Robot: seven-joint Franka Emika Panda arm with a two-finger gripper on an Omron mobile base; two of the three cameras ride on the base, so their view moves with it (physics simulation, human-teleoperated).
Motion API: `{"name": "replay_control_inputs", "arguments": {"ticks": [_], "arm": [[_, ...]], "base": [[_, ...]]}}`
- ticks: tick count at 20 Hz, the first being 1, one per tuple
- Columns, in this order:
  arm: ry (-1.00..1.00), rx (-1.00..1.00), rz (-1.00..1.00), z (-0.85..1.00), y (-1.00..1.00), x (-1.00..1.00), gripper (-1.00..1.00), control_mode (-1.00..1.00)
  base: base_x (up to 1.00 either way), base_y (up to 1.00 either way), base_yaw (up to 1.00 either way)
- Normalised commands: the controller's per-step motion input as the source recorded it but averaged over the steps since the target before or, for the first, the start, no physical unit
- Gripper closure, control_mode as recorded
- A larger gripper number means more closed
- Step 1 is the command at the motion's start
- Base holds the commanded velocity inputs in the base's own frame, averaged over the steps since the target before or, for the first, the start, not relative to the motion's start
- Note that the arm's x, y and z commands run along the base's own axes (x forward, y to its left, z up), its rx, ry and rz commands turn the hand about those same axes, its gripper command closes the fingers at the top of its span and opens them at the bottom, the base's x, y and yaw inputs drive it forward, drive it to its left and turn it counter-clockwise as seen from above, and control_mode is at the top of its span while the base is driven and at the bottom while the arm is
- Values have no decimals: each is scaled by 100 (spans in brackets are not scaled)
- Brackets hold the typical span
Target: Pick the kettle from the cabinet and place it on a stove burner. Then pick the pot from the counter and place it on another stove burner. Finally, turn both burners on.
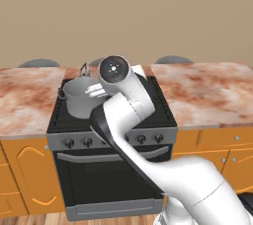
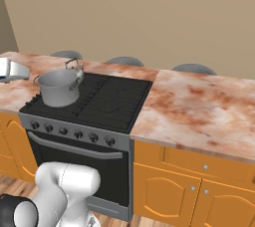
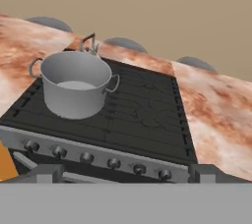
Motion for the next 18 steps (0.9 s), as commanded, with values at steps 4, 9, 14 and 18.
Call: {"name": "replay_control_inputs", "arguments": {"ticks": [4,9,14,18], "arm": [[5,-18,9,0,0,-28,-100,-100],[4,-19,11,0,0,-20,-100,-100],[4,-20,13,0,0,-17,-100,-100],[1,-20,14,0,0,-22,-100,-100]], "base": [[0,0,0],[0,0,0],[0,0,0],[0,0,0]]}}
